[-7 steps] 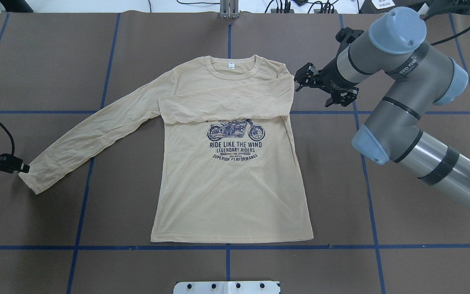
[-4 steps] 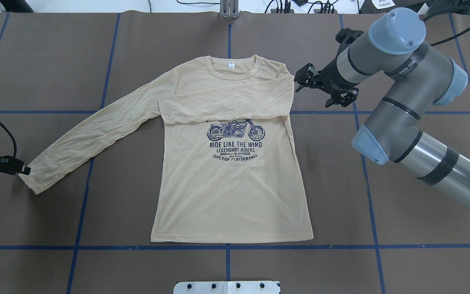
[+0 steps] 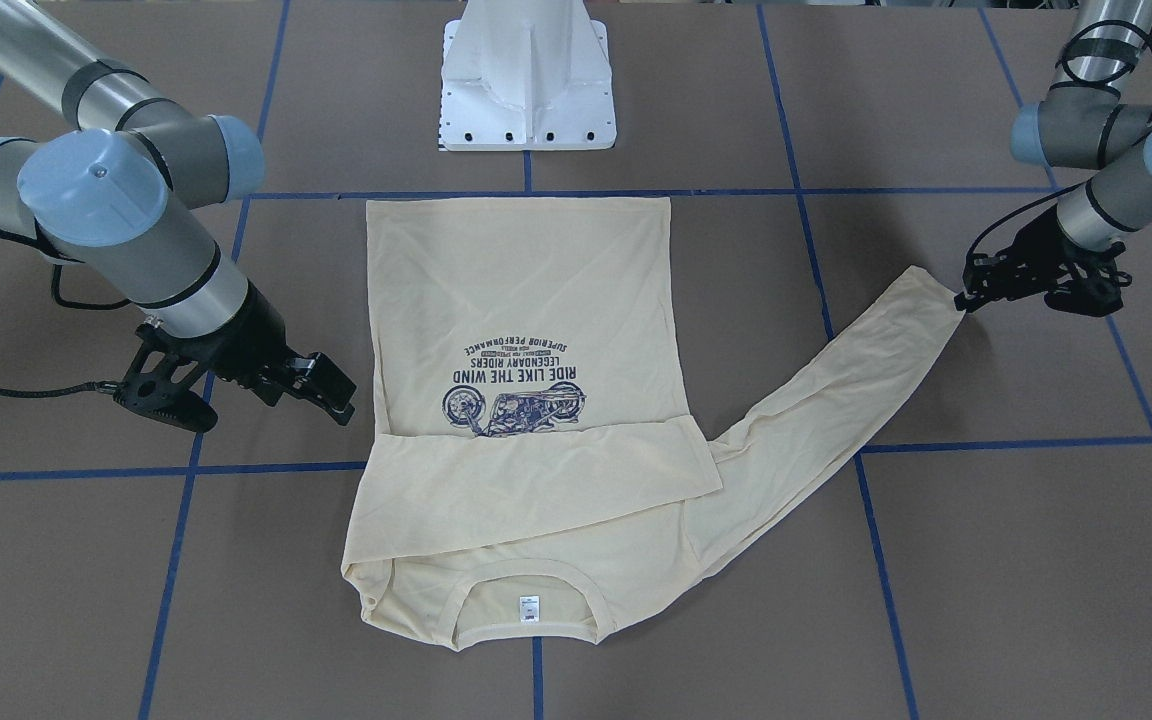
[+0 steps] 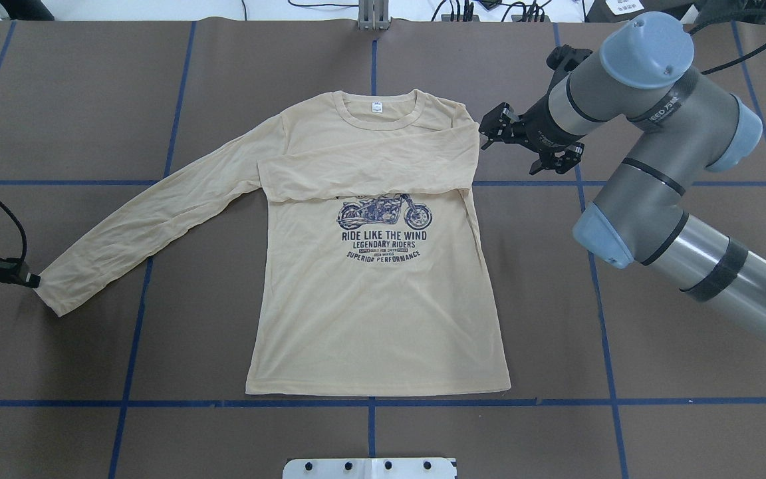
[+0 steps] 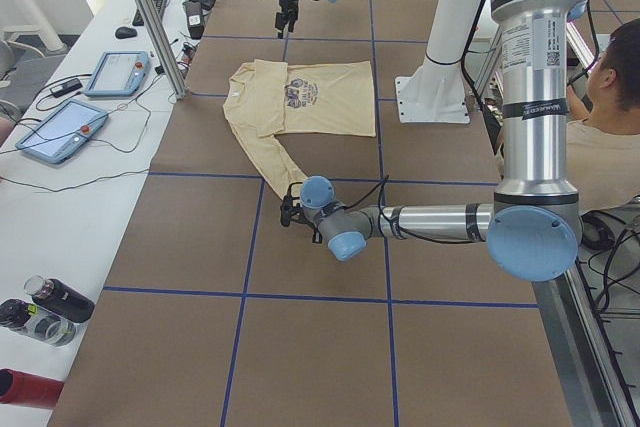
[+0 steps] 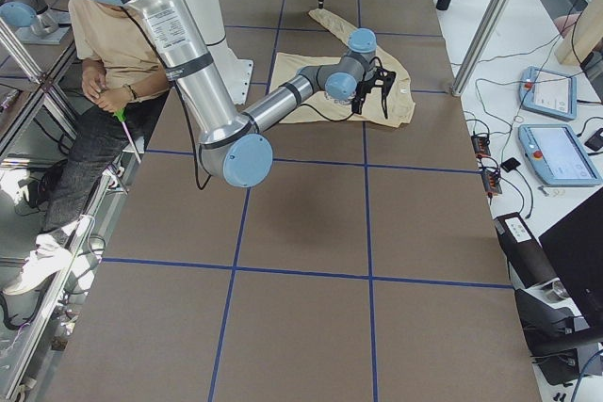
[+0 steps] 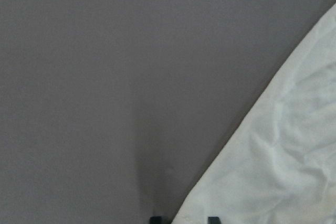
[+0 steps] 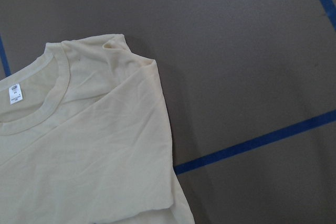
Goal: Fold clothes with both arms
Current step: 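Grasp the sleeve cuff nearest the left gripper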
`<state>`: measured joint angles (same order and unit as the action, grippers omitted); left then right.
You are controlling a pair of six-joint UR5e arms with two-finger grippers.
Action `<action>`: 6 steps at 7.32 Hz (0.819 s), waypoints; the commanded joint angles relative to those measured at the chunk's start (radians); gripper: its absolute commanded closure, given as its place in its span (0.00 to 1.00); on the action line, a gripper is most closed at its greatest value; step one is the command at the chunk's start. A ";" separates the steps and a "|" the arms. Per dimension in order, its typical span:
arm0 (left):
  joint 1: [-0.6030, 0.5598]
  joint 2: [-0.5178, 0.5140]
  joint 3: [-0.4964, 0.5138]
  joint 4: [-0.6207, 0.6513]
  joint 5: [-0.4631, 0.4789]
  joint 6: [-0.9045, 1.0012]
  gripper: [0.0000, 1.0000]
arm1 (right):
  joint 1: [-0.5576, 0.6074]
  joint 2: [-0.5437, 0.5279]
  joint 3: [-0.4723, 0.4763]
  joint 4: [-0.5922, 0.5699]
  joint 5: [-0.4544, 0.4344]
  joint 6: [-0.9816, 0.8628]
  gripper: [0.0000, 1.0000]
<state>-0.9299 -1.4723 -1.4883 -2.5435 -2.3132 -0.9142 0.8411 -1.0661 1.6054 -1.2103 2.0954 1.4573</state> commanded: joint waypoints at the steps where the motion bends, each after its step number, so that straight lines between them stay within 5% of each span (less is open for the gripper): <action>1: -0.004 0.007 -0.039 0.002 -0.012 0.001 1.00 | 0.003 -0.002 0.001 0.000 0.000 0.000 0.01; 4: -0.026 -0.014 -0.208 0.063 -0.101 -0.076 1.00 | 0.053 -0.061 0.022 -0.002 0.015 -0.041 0.01; 6: -0.024 -0.251 -0.228 0.200 -0.082 -0.298 1.00 | 0.087 -0.121 0.021 0.002 0.015 -0.116 0.01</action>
<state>-0.9537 -1.5957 -1.7019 -2.4226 -2.4051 -1.0929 0.9033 -1.1500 1.6251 -1.2104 2.1106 1.3928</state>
